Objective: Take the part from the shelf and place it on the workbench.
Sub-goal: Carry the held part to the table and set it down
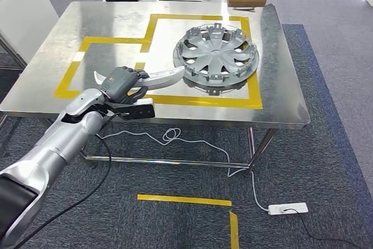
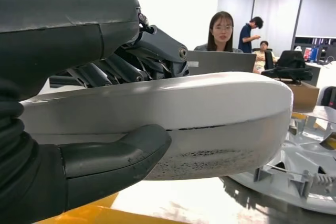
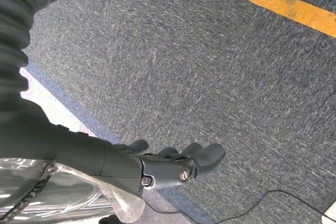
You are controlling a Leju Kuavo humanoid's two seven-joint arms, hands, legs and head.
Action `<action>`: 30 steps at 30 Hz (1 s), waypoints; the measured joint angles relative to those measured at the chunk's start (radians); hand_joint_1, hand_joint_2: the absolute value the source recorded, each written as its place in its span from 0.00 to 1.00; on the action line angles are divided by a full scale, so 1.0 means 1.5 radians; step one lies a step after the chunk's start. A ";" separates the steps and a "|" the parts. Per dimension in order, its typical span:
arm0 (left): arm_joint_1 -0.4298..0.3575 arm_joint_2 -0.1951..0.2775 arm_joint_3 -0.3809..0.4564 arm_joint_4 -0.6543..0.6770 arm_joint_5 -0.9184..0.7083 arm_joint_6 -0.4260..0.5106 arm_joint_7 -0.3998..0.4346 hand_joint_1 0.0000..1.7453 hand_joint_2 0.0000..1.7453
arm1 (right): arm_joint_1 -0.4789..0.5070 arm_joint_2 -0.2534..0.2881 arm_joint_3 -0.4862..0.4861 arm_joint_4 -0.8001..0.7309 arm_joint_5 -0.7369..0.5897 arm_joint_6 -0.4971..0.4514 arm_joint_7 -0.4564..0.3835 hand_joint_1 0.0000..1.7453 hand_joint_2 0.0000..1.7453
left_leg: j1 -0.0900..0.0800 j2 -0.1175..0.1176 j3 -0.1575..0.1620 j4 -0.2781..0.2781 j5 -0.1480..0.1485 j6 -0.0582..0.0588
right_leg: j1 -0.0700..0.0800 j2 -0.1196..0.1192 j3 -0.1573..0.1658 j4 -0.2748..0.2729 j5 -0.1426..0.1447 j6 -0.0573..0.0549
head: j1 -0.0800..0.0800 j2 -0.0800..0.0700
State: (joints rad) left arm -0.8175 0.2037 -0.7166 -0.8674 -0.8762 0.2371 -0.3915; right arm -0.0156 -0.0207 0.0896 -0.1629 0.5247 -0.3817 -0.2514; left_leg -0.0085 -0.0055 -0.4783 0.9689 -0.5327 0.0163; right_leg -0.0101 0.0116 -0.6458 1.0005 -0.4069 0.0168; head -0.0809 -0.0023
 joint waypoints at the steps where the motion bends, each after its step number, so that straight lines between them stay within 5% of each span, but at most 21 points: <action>1: -0.004 0.001 0.000 0.000 0.001 -0.003 0.000 1.00 1.00 | 0.000 0.000 0.000 0.000 0.000 0.000 0.000 0.00 1.00 | 0.000 0.000 0.000 0.000 0.000 0.000 | 0.000 0.000 0.000 0.000 0.000 0.000 | 0.000 0.000; 30: -0.041 0.019 0.018 0.000 0.026 -0.030 0.001 1.00 1.00 | 0.000 0.001 -0.004 0.000 0.005 0.001 0.000 0.00 1.00 | -0.002 0.000 0.000 0.001 0.000 0.000 | -0.001 0.000 0.000 0.000 0.000 0.000 | 0.000 0.000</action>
State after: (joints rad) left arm -0.8791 0.2326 -0.6889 -0.8679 -0.8374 0.1927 -0.3904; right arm -0.0163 -0.0187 0.0843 -0.1629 0.5325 -0.3803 -0.2514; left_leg -0.0115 -0.0055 -0.4788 0.9703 -0.5330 0.0167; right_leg -0.0118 0.0115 -0.6458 1.0004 -0.4068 0.0172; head -0.0811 -0.0023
